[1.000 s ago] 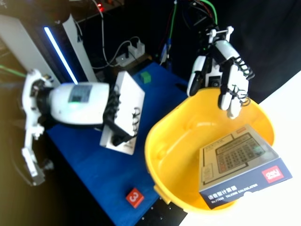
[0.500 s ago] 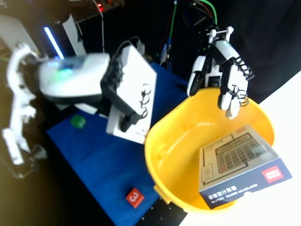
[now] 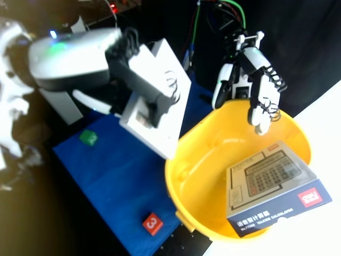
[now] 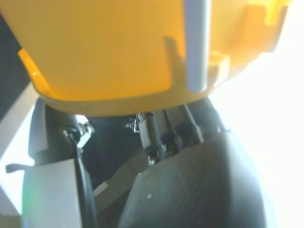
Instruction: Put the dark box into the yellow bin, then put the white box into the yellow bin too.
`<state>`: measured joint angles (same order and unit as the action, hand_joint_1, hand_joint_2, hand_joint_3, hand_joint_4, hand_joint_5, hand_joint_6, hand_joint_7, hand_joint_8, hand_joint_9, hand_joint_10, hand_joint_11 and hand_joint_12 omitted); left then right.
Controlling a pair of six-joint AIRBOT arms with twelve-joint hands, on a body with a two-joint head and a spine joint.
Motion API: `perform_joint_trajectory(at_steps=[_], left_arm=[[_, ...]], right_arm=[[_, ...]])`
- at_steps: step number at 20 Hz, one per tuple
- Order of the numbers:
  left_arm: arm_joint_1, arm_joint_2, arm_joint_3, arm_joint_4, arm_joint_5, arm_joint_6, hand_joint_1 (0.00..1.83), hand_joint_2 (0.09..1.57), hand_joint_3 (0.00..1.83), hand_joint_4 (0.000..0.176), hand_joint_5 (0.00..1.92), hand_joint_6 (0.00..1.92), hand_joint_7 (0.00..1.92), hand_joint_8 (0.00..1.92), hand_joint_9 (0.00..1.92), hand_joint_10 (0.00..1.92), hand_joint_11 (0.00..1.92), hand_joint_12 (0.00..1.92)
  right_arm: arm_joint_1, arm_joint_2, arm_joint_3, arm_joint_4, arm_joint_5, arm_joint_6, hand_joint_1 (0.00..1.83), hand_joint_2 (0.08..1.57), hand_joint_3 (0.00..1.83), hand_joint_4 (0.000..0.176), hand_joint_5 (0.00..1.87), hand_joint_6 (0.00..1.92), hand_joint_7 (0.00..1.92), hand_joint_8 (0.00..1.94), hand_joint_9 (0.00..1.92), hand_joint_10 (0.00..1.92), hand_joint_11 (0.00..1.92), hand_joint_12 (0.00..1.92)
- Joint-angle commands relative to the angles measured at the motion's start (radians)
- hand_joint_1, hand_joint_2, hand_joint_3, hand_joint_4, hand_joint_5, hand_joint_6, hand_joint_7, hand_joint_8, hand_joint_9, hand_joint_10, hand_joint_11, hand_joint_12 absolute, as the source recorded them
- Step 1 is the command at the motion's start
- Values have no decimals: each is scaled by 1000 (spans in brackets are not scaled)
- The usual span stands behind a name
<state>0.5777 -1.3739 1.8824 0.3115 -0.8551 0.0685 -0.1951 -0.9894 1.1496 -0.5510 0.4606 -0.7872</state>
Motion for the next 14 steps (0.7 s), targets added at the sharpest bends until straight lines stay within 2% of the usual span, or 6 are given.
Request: perform_joint_trajectory(at_steps=[1, 5, 6, 7, 11, 14], left_arm=[[-3, -3, 3, -39, -83, 5, 1134, 891, 0, 0, 567, 2, 572, 6, 650, 6, 674, 223], [-3, -8, 3, -39, -89, 5, 1132, 902, 2, 5, 567, 2, 555, 0, 628, 0, 638, 212], [-3, -9, 3, -40, -93, 5, 1138, 909, 4, 16, 564, 1, 539, 0, 607, 0, 614, 203], [-4, -9, -1, -40, -97, 5, 1132, 966, 3, 0, 484, 0, 493, 0, 577, 0, 576, 209], [-28, 8, -12, -39, -105, 4, 1031, 992, 3, 13, 481, 3, 512, 4, 602, 7, 560, 230], [-70, 52, -53, -39, -117, 13, 1066, 986, 0, 0, 495, 3, 562, 15, 675, 27, 631, 258]], right_arm=[[31, -2, 2, 22, 99, -22, 1275, 1043, 0, 0, 1169, 510, 1141, 912, 1106, 854, 908, 1290], [48, -13, 25, 22, 99, -52, 1254, 1053, 0, 0, 1081, 763, 1155, 780, 1109, 615, 872, 1147], [49, -19, 40, 22, 98, -52, 1259, 1055, 0, 0, 1081, 738, 1151, 816, 1142, 624, 918, 1167], [49, -25, 55, 22, 96, -53, 1262, 1048, 0, 0, 1085, 734, 1183, 760, 1182, 604, 982, 1146], [49, -36, 88, 39, 79, -53, 1261, 1048, 0, 0, 1157, 585, 1123, 882, 1106, 760, 923, 1290], [49, -36, 101, 60, 71, -53, 1260, 1052, 0, 0, 1119, 657, 1135, 860, 1148, 691, 996, 1203]])
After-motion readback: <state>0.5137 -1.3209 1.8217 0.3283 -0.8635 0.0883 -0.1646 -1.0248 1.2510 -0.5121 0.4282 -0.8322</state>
